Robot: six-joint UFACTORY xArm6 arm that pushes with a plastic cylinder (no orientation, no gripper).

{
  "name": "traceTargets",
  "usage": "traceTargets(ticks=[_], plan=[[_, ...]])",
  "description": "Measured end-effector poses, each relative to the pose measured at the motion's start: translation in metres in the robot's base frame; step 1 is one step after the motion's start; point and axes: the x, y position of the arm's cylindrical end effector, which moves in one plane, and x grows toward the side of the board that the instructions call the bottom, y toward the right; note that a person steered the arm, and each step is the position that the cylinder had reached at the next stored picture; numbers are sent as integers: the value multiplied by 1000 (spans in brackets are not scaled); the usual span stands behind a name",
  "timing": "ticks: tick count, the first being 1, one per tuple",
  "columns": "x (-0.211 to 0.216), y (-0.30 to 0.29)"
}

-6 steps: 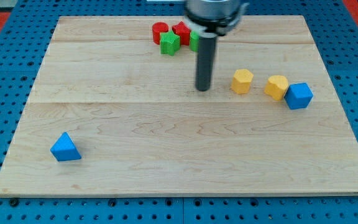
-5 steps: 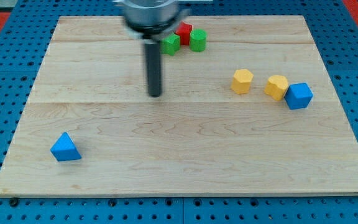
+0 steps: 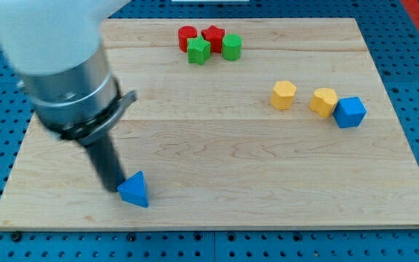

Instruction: Push the blue triangle closer to the yellow heart

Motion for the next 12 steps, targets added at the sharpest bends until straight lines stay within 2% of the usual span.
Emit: traceTargets(ticks=[1,2,3,4,5,6,7,8,9,11,12], plan=[[43,-34],[6,-1],[-36,64],[-54,106],[-54,34],[-21,8],[21,50],[25,87],[-12,92],[-69,57],[-105,89]])
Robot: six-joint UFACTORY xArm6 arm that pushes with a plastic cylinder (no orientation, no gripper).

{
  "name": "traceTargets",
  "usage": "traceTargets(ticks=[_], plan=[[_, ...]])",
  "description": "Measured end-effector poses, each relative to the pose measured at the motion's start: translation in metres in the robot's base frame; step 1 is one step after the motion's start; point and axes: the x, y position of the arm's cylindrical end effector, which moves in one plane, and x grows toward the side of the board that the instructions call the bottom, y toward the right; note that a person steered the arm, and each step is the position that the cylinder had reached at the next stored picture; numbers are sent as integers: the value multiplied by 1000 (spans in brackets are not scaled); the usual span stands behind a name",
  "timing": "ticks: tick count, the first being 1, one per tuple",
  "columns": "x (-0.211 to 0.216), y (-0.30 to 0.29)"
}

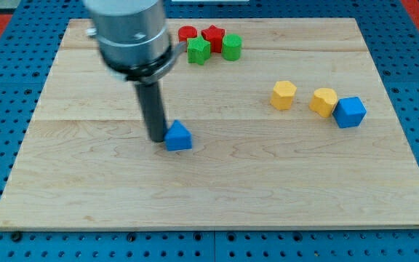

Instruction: Push the blue triangle closer to the yellow heart

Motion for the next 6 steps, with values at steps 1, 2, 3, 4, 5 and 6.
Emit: traceTargets(ticks=[1,2,3,4,5,6], plan=[[-3,80],[-10,142],[19,105],[40,47],[59,84],[38,141]])
